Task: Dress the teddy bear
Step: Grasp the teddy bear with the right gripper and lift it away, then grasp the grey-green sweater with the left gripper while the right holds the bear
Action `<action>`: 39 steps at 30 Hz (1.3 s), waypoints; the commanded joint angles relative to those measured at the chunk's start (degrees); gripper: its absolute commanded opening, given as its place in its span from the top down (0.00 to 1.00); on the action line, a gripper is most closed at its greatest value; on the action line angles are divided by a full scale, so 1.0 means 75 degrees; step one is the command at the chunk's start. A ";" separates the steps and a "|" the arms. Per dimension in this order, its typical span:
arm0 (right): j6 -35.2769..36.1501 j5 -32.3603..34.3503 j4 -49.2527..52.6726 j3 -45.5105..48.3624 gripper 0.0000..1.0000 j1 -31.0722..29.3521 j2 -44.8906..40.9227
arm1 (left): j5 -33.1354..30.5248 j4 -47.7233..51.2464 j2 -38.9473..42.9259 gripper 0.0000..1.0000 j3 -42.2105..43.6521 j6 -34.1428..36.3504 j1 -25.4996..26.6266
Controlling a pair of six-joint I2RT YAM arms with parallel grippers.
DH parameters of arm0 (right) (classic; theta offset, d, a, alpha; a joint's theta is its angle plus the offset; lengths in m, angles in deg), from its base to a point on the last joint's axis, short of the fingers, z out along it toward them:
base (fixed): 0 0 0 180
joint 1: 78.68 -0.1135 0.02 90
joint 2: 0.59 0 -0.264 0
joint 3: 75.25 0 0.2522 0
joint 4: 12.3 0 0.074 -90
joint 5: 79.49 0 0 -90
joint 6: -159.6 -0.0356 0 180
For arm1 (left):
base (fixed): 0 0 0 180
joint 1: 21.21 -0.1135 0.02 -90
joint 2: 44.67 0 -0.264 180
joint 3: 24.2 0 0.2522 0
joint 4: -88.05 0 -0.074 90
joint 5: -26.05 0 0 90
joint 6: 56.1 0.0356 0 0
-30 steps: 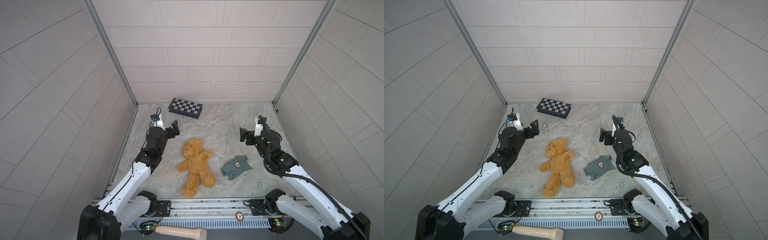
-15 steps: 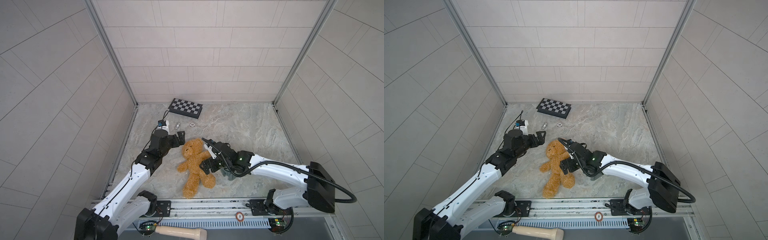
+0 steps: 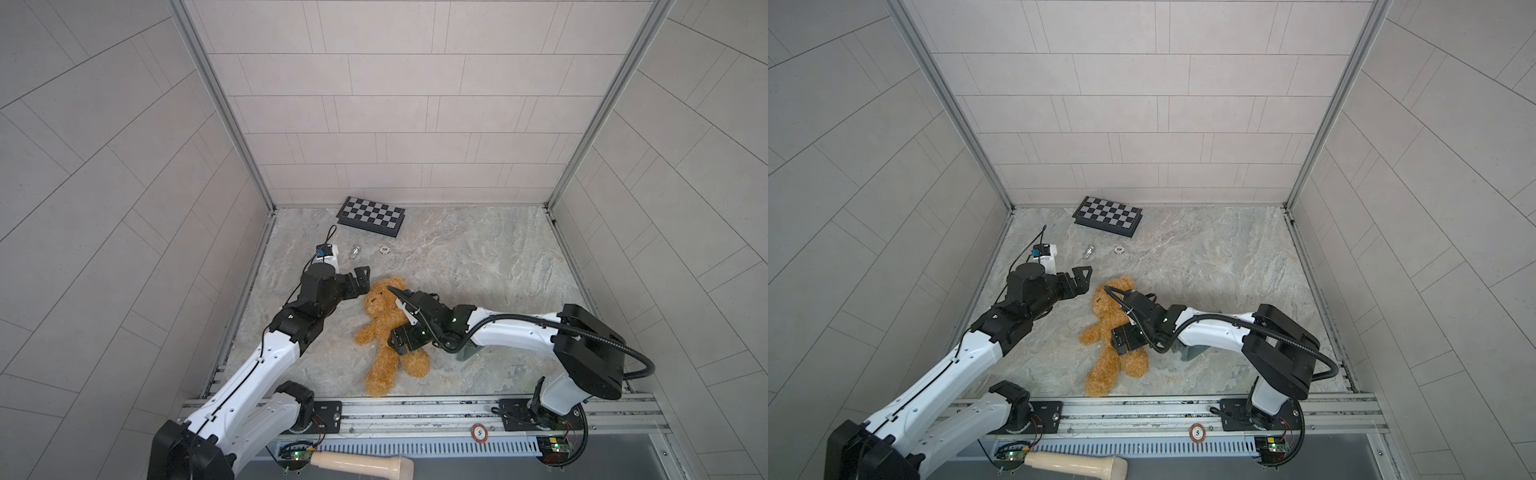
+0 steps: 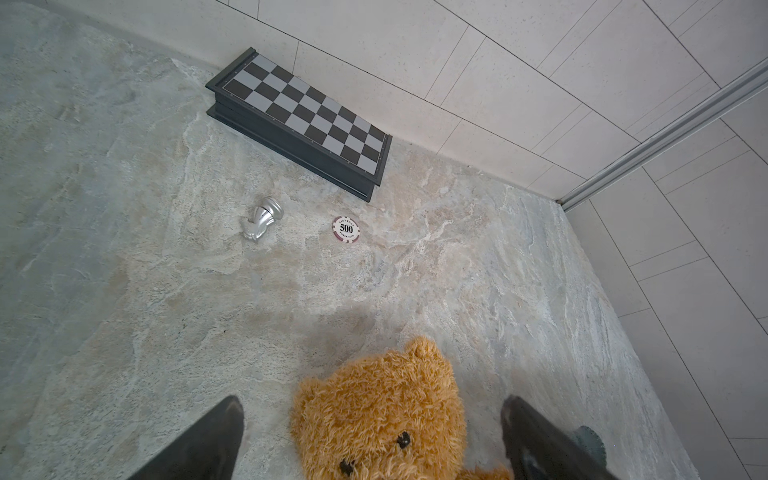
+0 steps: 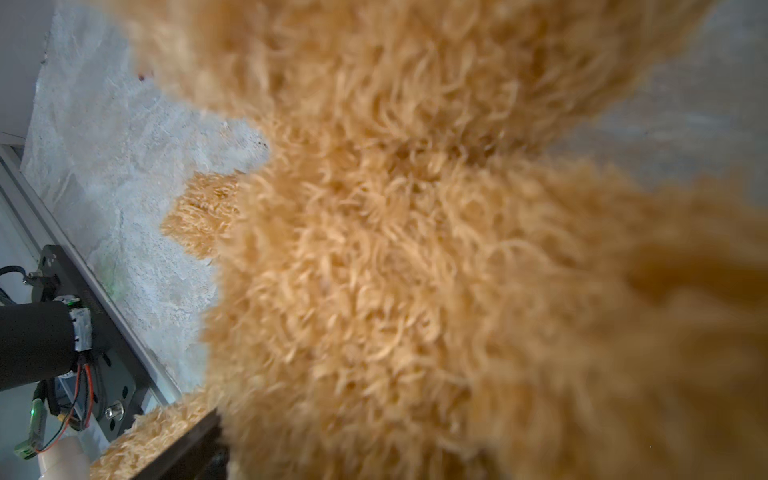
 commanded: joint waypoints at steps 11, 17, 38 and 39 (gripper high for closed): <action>-0.0287 0.0350 -0.1014 0.0342 0.67 -0.0003 -0.0126 | -0.0209 0.0141 0.0289 0.00 -0.0010 0.0253 0.0017; 0.0316 0.0967 -0.0623 0.0654 0.90 0.0498 -0.2894 | 0.0121 0.0421 0.0327 0.01 -0.0278 0.0410 0.0035; 0.2191 0.0019 0.3819 0.0859 1.00 0.8892 -0.7536 | 0.1380 0.0858 -0.5240 0.48 -0.3596 0.1158 0.5310; 0.2180 -0.0074 0.3812 0.0901 1.00 0.9165 -0.7582 | 0.1391 0.0931 -0.5501 0.48 -0.3860 0.1189 0.5433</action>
